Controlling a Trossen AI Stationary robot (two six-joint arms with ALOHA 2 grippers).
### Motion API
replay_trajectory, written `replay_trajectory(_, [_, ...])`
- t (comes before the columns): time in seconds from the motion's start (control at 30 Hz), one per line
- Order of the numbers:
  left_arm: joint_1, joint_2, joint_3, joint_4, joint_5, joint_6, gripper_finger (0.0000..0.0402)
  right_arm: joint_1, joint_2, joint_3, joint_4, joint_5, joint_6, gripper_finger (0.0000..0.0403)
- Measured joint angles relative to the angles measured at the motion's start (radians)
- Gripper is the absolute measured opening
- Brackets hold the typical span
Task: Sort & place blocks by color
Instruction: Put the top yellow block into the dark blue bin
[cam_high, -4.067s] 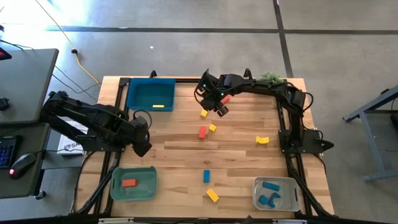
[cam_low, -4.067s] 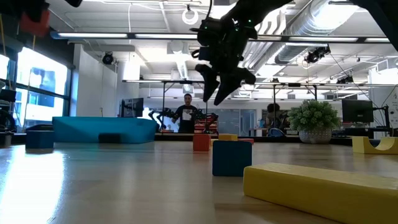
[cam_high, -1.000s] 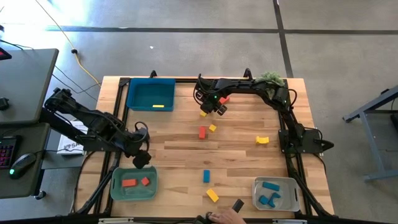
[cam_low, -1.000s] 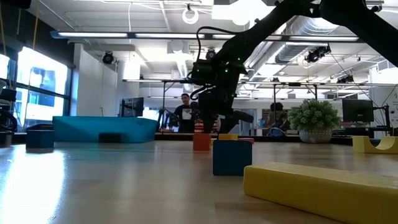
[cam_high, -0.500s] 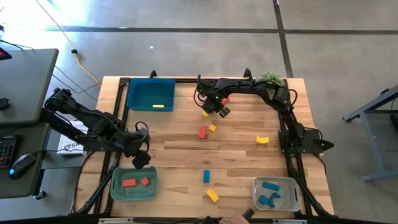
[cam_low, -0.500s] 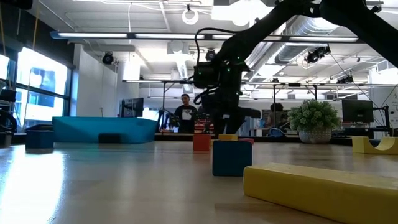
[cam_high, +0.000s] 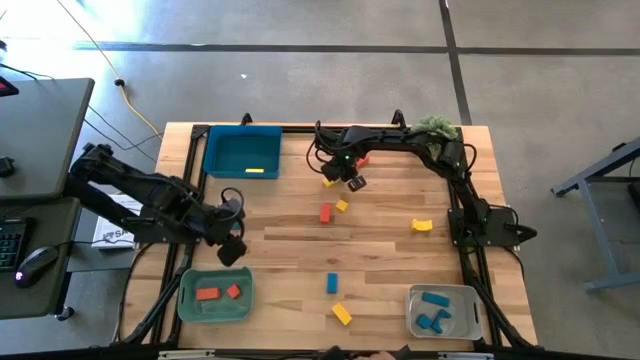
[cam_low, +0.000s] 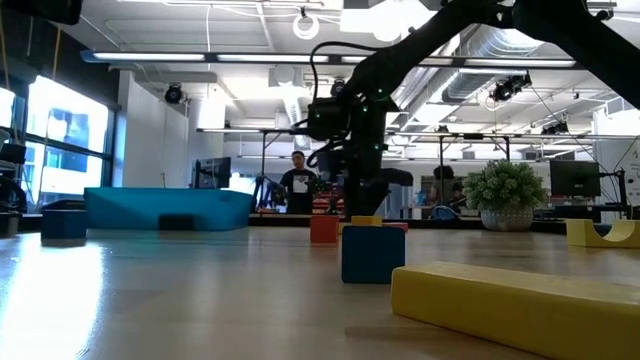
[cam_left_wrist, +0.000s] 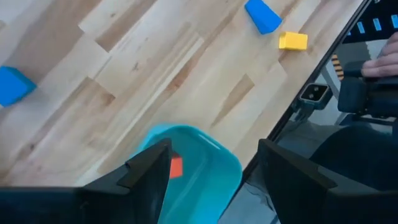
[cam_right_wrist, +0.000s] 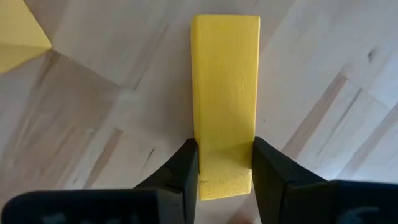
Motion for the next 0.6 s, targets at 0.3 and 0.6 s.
replay_trajectory(0.3, [0.141,-0.010,0.000,0.000,0.000,0.131,0.0229,0.014,0.000,0.001,-0.010,0.001,0.082,0.0090])
replay_trajectory(0.6, [0.374,-0.059,0.000,0.000,0.001,0.320,0.0229,0.026,0.000,0.021,-0.021,0.004,0.144,0.0089])
